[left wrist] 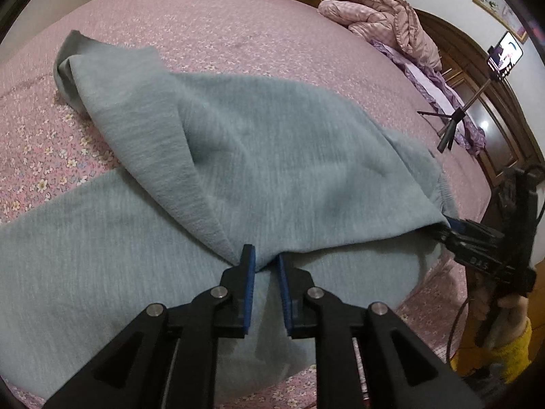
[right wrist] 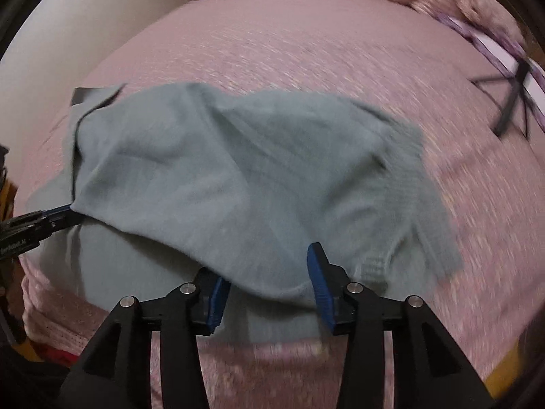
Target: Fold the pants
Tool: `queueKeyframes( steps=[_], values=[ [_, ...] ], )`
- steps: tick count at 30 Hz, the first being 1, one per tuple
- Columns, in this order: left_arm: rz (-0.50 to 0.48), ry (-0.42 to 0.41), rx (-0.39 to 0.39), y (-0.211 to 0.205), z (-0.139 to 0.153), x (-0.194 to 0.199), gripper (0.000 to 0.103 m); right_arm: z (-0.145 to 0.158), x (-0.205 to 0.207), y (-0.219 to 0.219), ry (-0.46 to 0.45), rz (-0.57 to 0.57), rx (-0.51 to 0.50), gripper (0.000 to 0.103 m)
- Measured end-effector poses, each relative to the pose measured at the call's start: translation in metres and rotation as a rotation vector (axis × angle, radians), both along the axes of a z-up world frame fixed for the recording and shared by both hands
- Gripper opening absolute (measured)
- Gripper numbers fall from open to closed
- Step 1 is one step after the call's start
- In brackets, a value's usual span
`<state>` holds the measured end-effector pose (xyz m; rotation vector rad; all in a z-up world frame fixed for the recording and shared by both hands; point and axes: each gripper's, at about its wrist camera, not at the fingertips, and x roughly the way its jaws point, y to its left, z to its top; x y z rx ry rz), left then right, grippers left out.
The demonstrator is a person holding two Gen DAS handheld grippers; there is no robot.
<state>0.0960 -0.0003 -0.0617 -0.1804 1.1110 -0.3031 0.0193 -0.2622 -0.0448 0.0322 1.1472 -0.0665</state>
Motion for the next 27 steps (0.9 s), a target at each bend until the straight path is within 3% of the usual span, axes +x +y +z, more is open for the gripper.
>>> queueKeyframes(
  steps=[6, 8, 11, 14, 17, 20, 24, 27],
  values=[
    [-0.007, -0.007, -0.010, -0.008, 0.001, -0.001, 0.029, -0.009, -0.017, -0.004, -0.036, 0.011, 0.063, 0.063],
    [-0.011, -0.005, -0.001, -0.011, 0.002, -0.003, 0.032, -0.013, -0.018, -0.001, -0.042, 0.023, 0.080, 0.076],
    [-0.005, -0.007, 0.000, -0.011, 0.005, -0.009, 0.037, -0.016, -0.020, 0.005, -0.057, 0.048, 0.082, 0.086],
    [0.011, -0.020, 0.013, -0.007, 0.010, -0.018, 0.042, -0.015, -0.019, 0.009, -0.053, 0.063, 0.072, 0.086],
    [0.040, -0.024, 0.013, 0.001, 0.014, -0.024, 0.044, -0.009, -0.020, -0.002, -0.046, 0.037, 0.155, 0.084],
    [0.088, -0.023, -0.006, 0.014, 0.016, -0.025, 0.047, 0.001, -0.027, -0.027, -0.044, -0.025, 0.254, 0.077],
    [0.148, -0.004, -0.048, 0.029, 0.016, -0.020, 0.047, 0.013, -0.038, -0.057, -0.057, -0.122, 0.356, 0.076],
    [0.172, 0.004, -0.078, 0.036, 0.016, -0.014, 0.047, 0.022, -0.042, -0.074, -0.080, -0.201, 0.373, 0.076]
  ],
)
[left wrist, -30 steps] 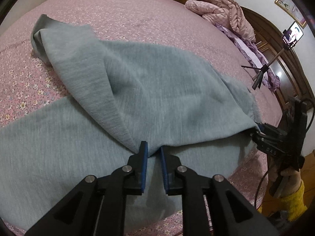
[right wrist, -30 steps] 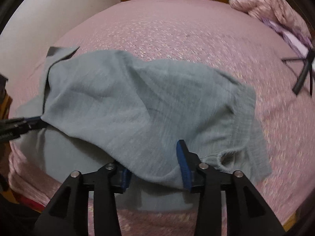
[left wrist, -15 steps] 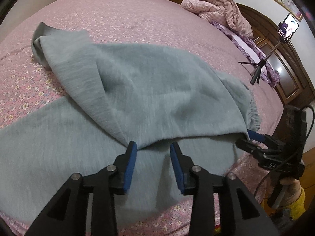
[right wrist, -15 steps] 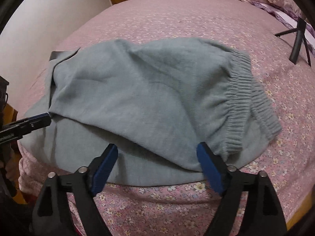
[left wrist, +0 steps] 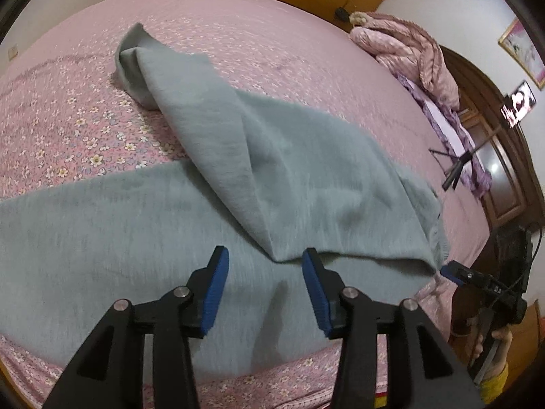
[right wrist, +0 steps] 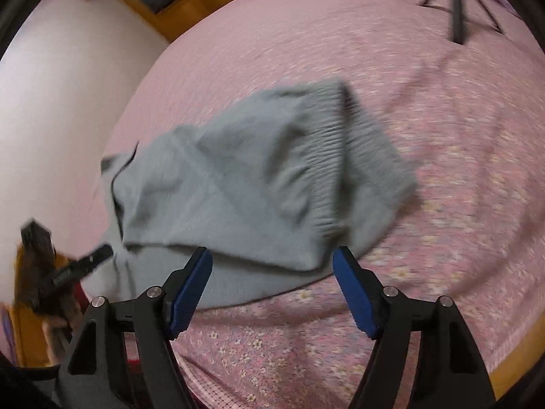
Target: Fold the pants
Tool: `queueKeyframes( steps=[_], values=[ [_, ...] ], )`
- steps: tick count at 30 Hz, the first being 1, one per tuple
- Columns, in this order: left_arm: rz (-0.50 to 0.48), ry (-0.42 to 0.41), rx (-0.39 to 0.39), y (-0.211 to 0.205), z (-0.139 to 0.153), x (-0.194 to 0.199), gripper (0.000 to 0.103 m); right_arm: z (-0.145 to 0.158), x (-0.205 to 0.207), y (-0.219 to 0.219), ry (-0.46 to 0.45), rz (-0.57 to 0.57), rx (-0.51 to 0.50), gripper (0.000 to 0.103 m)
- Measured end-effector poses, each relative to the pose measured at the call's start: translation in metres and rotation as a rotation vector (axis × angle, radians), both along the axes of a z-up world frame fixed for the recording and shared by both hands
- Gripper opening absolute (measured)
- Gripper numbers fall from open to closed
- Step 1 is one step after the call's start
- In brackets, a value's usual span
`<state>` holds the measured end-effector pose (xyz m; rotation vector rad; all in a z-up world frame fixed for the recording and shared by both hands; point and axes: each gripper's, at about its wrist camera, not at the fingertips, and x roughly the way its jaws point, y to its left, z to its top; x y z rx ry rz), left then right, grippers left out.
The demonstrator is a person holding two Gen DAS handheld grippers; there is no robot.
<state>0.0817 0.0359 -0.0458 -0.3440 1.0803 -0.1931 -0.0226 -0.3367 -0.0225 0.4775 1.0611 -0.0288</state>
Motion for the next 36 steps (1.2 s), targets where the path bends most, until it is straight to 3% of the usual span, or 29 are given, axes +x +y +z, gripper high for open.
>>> queueKeyframes(
  steps=[6, 10, 18, 21, 23, 24, 25, 28, 33, 36],
  values=[
    [0.042, 0.011, -0.028, 0.006, -0.004, 0.016, 0.047, -0.004, 0.000, -0.016, 0.004, -0.040, 0.059, 0.076],
    [0.084, 0.021, -0.047, 0.008, -0.006, 0.026, 0.047, -0.015, 0.008, -0.008, 0.027, -0.015, 0.067, 0.065],
    [0.129, 0.039, 0.024, 0.001, -0.011, 0.044, 0.047, -0.022, 0.019, 0.010, 0.032, -0.012, 0.025, 0.059],
    [0.141, 0.035, 0.048, -0.002, -0.015, 0.050, 0.047, -0.022, 0.022, 0.011, 0.031, -0.014, 0.014, 0.049],
    [0.143, 0.025, 0.065, -0.003, -0.013, 0.054, 0.040, -0.020, 0.025, 0.007, 0.026, -0.008, 0.012, 0.028],
    [0.143, 0.017, 0.071, -0.004, -0.011, 0.055, 0.013, -0.017, 0.028, 0.006, 0.020, -0.002, 0.015, 0.021],
    [0.138, 0.008, 0.067, -0.003, -0.008, 0.055, 0.004, -0.013, 0.029, 0.003, 0.011, 0.003, 0.015, 0.016],
    [0.131, -0.027, 0.032, 0.005, 0.008, 0.047, 0.005, 0.009, 0.036, -0.010, -0.035, 0.026, -0.012, 0.010],
    [0.135, -0.088, -0.054, 0.024, 0.049, 0.009, 0.005, 0.062, 0.042, -0.019, -0.157, 0.038, -0.106, 0.009],
    [0.112, -0.097, -0.053, 0.023, 0.059, -0.020, 0.005, 0.066, 0.039, -0.026, -0.159, 0.047, -0.120, 0.009]
  ],
)
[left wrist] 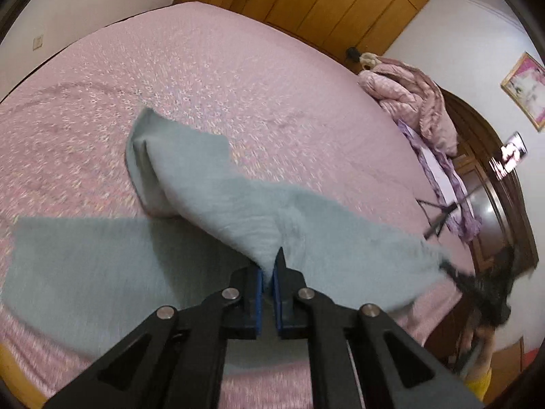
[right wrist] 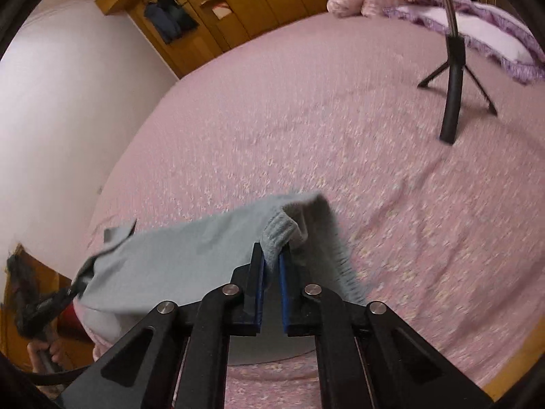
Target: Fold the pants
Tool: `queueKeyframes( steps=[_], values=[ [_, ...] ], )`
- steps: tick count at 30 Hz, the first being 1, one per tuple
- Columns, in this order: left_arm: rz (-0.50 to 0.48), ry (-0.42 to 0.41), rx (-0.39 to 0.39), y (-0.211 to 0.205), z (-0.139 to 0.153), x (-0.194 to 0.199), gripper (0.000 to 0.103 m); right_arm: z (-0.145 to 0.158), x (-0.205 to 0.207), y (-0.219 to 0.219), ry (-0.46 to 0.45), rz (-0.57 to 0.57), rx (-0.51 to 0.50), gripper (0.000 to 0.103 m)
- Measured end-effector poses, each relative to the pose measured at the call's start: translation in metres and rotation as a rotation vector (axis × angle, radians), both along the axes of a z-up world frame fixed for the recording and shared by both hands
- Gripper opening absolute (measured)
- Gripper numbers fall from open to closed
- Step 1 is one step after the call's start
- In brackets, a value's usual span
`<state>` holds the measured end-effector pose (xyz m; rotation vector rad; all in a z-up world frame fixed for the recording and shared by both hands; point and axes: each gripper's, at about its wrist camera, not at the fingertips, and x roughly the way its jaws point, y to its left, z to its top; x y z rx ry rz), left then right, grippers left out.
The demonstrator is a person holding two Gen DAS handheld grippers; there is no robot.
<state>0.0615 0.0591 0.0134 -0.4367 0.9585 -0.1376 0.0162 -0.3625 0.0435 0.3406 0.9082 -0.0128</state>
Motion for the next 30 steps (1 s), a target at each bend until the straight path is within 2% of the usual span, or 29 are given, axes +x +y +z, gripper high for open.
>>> queueKeyframes(
  steps=[3, 5, 8, 10, 13, 17, 23, 24, 26, 28, 30],
  values=[
    [-0.025, 0.035, 0.008, -0.006, -0.013, -0.024, 0.005, -0.015, -0.008, -0.010, 0.041, -0.009, 0.001, 0.009],
    [-0.046, 0.091, 0.010, -0.012, -0.034, -0.033, 0.005, -0.032, -0.016, -0.018, 0.076, -0.017, -0.006, 0.009],
    [-0.061, 0.184, -0.050, -0.012, -0.065, -0.031, 0.005, -0.057, -0.017, -0.022, 0.120, -0.031, -0.029, 0.009],
    [-0.049, 0.230, -0.043, -0.011, -0.082, -0.026, 0.005, -0.071, -0.016, -0.023, 0.147, -0.036, -0.041, 0.009],
    [-0.038, 0.267, -0.036, -0.010, -0.097, -0.021, 0.006, -0.074, -0.020, -0.023, 0.133, -0.030, -0.053, 0.009],
    [-0.035, 0.267, -0.036, -0.007, -0.099, -0.020, 0.009, -0.070, -0.023, -0.019, 0.126, -0.014, -0.094, 0.009],
    [-0.058, 0.262, -0.003, -0.011, -0.097, -0.020, 0.012, -0.074, -0.024, -0.012, 0.170, 0.006, -0.142, 0.011],
    [-0.062, 0.259, 0.004, -0.012, -0.094, -0.020, 0.018, -0.072, -0.023, -0.008, 0.185, 0.006, -0.166, 0.013],
    [-0.059, 0.242, 0.022, -0.011, -0.086, -0.023, 0.027, -0.069, -0.026, 0.000, 0.204, -0.012, -0.239, 0.033],
    [-0.054, 0.215, 0.028, -0.009, -0.076, -0.026, 0.037, -0.060, -0.032, 0.006, 0.189, -0.008, -0.284, 0.034],
    [-0.044, 0.188, 0.026, -0.004, -0.066, -0.030, 0.045, -0.052, -0.035, 0.009, 0.175, -0.003, -0.288, 0.034]
  ],
)
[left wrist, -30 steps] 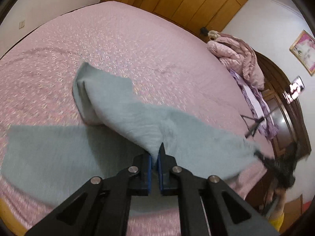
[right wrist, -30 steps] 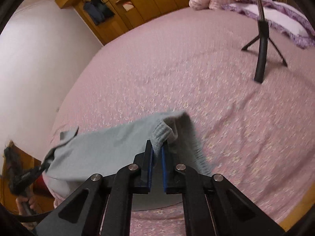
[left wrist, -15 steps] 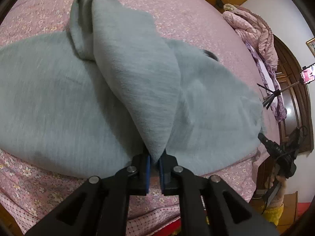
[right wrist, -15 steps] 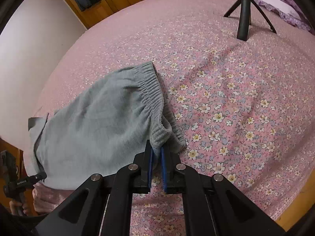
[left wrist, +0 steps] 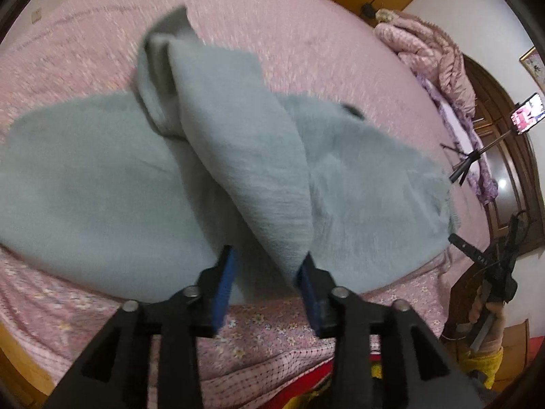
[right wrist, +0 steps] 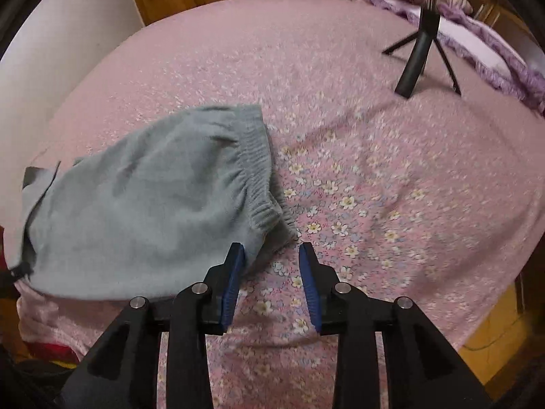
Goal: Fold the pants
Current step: 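Open both grippers and release the folded pants onto the bed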
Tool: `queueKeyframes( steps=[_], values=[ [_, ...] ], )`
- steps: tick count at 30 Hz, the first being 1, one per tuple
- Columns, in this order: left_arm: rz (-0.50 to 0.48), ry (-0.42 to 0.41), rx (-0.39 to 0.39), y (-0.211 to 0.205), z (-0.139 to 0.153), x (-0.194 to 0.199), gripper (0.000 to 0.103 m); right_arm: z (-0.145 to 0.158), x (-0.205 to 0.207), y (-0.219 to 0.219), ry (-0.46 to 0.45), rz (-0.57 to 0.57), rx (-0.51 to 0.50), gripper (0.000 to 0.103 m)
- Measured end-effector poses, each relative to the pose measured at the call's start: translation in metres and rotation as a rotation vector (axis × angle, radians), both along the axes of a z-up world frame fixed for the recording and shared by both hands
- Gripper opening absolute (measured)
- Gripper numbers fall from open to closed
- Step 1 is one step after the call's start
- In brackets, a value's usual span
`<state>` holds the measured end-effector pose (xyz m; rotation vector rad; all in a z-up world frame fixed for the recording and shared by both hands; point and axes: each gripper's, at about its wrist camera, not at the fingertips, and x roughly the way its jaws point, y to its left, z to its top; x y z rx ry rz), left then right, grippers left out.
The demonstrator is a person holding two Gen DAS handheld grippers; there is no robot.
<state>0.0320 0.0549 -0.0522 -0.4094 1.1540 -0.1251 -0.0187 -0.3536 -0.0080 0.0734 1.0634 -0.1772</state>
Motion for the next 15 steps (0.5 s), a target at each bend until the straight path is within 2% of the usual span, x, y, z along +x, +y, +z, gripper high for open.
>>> queueKeyframes(
  steps=[3, 9, 15],
  values=[
    [0.014, -0.035, 0.020, 0.007, 0.014, -0.006, 0.052, 0.016, -0.002, 0.012, -0.034, 0.027, 0.002, 0.034],
    [0.034, -0.078, 0.050, 0.017, 0.029, -0.016, 0.053, 0.027, 0.008, 0.057, -0.068, 0.137, 0.057, 0.034],
    [0.055, -0.119, 0.072, 0.018, 0.043, 0.010, 0.053, 0.001, 0.038, 0.109, -0.002, 0.230, 0.104, 0.034]
  ],
)
